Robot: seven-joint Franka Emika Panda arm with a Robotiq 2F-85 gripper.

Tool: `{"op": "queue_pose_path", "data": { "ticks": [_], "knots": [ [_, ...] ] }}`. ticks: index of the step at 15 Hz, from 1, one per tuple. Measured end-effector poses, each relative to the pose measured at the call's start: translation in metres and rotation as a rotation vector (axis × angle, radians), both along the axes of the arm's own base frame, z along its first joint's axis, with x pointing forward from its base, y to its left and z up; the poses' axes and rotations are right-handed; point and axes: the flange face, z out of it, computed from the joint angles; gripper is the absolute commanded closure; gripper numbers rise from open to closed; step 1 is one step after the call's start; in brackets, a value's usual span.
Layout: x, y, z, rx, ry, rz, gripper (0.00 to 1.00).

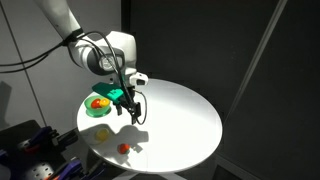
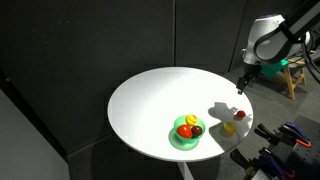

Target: Put the toy strawberry in the bowl

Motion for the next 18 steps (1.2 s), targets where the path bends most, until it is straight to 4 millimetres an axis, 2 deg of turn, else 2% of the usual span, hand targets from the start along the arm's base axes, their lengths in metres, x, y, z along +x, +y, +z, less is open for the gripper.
{"op": "queue_pose_path", "data": {
  "ticks": [7,18],
  "knots": [
    [0.014,-0.005,-0.036,0.004,0.011,-0.014,0.00],
    [0.004,-0.007,-0.102,0.007,0.064,-0.009,0.00]
  ]
}}
